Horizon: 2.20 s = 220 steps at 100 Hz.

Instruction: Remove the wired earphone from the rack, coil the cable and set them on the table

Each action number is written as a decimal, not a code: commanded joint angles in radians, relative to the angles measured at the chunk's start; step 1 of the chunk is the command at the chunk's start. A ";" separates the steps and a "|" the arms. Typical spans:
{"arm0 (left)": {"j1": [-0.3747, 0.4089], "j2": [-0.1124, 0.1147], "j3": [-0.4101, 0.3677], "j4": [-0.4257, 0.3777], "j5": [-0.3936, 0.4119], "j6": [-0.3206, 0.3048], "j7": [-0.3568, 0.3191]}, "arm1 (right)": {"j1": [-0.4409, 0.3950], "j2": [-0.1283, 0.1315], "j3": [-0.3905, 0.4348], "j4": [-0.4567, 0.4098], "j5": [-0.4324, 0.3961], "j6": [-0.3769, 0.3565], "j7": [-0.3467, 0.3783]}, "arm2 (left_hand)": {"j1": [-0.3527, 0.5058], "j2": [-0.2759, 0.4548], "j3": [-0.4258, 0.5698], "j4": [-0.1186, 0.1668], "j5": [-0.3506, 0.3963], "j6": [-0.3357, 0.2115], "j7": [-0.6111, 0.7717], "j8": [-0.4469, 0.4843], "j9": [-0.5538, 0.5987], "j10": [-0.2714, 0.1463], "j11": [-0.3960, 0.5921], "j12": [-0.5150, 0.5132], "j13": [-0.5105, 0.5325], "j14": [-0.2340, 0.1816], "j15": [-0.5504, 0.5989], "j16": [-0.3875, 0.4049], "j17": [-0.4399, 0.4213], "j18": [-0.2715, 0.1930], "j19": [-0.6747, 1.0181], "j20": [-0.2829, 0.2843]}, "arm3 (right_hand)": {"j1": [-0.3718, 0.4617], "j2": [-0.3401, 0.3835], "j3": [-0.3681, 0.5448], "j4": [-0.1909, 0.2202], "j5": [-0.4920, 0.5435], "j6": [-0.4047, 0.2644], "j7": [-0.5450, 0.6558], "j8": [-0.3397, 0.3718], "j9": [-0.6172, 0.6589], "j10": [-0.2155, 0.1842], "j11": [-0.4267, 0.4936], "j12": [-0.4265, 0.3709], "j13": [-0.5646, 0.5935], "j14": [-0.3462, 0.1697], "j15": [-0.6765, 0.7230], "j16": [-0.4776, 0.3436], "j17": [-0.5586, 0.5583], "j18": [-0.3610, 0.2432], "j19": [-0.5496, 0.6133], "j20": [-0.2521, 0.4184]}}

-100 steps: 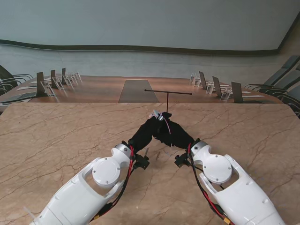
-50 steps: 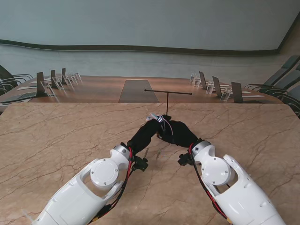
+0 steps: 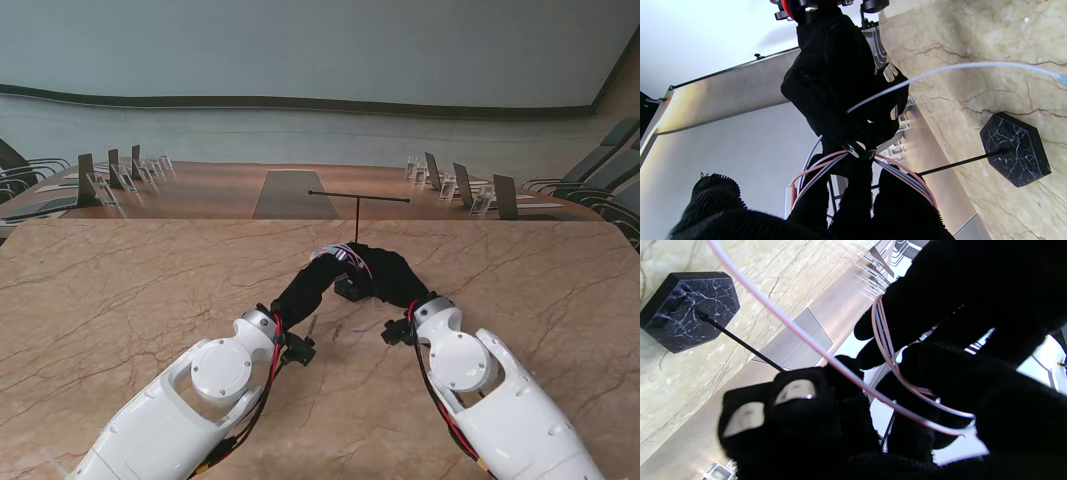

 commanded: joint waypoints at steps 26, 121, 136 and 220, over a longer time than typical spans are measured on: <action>-0.010 -0.010 0.031 0.032 -0.010 0.011 0.002 | -0.021 -0.004 -0.013 -0.076 0.047 0.016 0.003 | -0.001 0.000 -0.016 0.011 0.052 0.087 0.076 0.014 0.025 -0.041 0.063 0.017 -0.015 -0.004 -0.003 -0.017 -0.018 -0.024 -0.001 -0.045 | 0.028 0.072 0.033 -0.080 -0.050 -0.070 0.146 -0.090 0.003 0.074 0.042 0.040 0.014 0.095 0.098 0.006 0.038 -0.105 0.142 -0.070; -0.010 -0.012 0.024 0.005 -0.004 0.009 0.023 | -0.057 0.012 0.003 -0.067 -0.070 0.099 0.009 | 0.015 -0.002 -0.015 0.011 0.041 0.085 0.093 0.013 0.022 -0.042 0.080 0.028 -0.016 0.009 0.024 -0.003 -0.019 0.016 0.124 0.021 | 0.090 0.002 0.111 -0.104 0.043 -0.046 0.148 -0.067 0.029 0.110 0.044 -0.021 0.031 0.124 0.092 0.010 0.048 -0.071 0.136 -0.048; -0.009 -0.010 0.021 0.000 -0.012 0.009 0.015 | -0.041 0.007 -0.001 -0.046 -0.078 0.094 -0.011 | 0.018 -0.003 -0.015 0.011 0.045 0.089 0.094 0.013 0.033 -0.035 0.087 0.036 -0.006 0.029 0.052 0.015 -0.018 0.025 0.194 0.038 | 0.092 0.004 0.108 -0.111 0.041 -0.045 0.146 -0.063 0.028 0.111 0.047 -0.022 0.033 0.121 0.094 0.009 0.053 -0.073 0.138 -0.050; -0.001 -0.007 0.009 -0.012 -0.024 0.013 0.009 | -0.018 0.001 -0.012 -0.008 -0.100 0.124 -0.037 | 0.024 -0.004 -0.016 0.010 0.058 0.090 0.099 0.014 0.063 -0.013 0.109 0.058 0.007 0.066 0.121 0.051 -0.010 0.056 0.304 0.045 | 0.094 -0.005 0.127 -0.129 0.046 -0.034 0.150 -0.064 0.039 0.114 0.053 -0.028 0.046 0.124 0.099 0.002 0.068 -0.069 0.147 -0.063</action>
